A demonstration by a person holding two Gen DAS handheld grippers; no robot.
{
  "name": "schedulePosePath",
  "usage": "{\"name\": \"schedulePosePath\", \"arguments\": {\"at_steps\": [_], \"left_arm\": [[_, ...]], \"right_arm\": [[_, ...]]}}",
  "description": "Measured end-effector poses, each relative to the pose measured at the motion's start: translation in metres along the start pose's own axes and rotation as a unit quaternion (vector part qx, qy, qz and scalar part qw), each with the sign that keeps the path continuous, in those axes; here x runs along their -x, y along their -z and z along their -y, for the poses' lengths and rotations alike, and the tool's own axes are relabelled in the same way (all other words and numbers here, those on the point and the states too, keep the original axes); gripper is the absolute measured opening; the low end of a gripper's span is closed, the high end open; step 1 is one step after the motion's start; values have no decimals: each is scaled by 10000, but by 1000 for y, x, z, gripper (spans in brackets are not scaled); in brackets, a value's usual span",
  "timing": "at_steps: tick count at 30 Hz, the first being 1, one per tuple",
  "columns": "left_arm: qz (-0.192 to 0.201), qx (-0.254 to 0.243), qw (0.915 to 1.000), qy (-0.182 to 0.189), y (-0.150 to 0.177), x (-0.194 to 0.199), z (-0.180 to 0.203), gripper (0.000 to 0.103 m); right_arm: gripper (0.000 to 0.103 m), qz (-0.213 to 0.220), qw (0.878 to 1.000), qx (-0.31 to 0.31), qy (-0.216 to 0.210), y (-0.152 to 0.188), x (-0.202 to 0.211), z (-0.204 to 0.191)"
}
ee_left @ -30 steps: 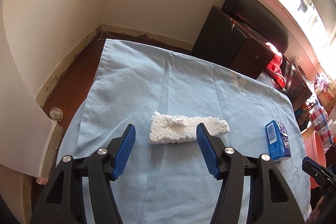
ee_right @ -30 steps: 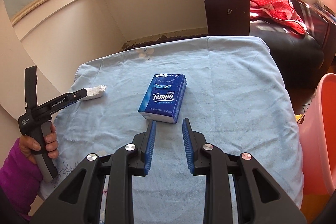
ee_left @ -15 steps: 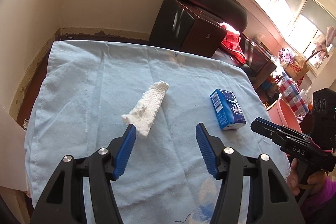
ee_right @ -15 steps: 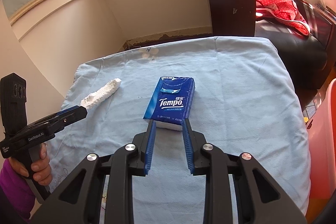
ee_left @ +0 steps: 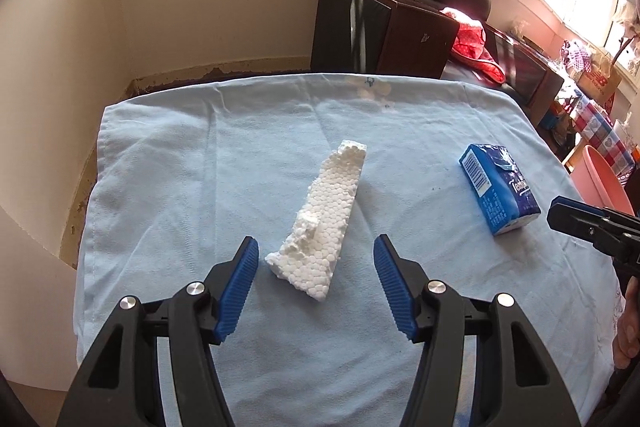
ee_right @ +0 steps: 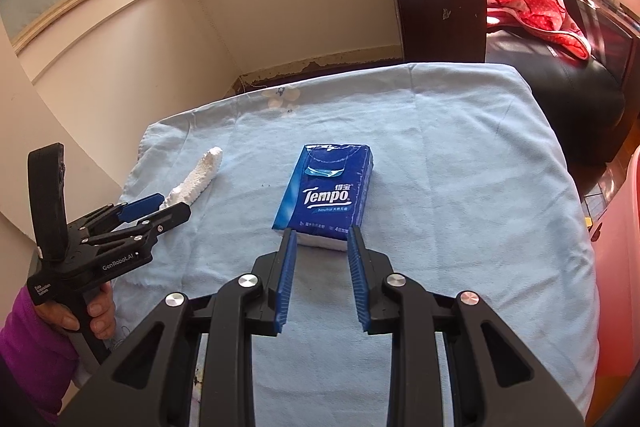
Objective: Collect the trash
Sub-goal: 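Grasp the white foam strip with the left tool while the right grasps the blue Tempo pack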
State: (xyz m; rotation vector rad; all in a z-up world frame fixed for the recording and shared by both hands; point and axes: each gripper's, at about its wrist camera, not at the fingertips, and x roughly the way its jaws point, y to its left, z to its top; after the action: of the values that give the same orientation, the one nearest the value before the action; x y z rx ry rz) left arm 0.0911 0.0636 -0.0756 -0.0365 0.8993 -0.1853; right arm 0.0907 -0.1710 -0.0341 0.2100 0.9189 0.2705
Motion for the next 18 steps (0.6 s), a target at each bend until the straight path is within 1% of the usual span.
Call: {"name": "schedulePosePath", "arguments": {"at_steps": [2, 3, 4, 7, 14, 18], "left_arm": [[36, -5, 10000, -30, 1, 2, 0, 46], [3, -13, 10000, -44, 1, 2, 1, 34], [-1, -30, 10000, -68, 2, 2, 1, 35], [23, 28, 10000, -54, 7, 8, 2, 34], [114, 401, 9989, 195, 18, 24, 3, 34], [105, 532, 9982, 247, 24, 29, 1, 34]], "right_arm": [[27, -33, 10000, -62, 3, 0, -1, 1], [31, -61, 10000, -77, 2, 0, -2, 1], [37, -91, 9999, -85, -4, 1, -4, 1], [38, -128, 9999, -98, -26, 1, -6, -1], [40, -267, 9989, -308, 246, -6, -21, -3], [42, -291, 9989, -285, 241, -10, -28, -11]]}}
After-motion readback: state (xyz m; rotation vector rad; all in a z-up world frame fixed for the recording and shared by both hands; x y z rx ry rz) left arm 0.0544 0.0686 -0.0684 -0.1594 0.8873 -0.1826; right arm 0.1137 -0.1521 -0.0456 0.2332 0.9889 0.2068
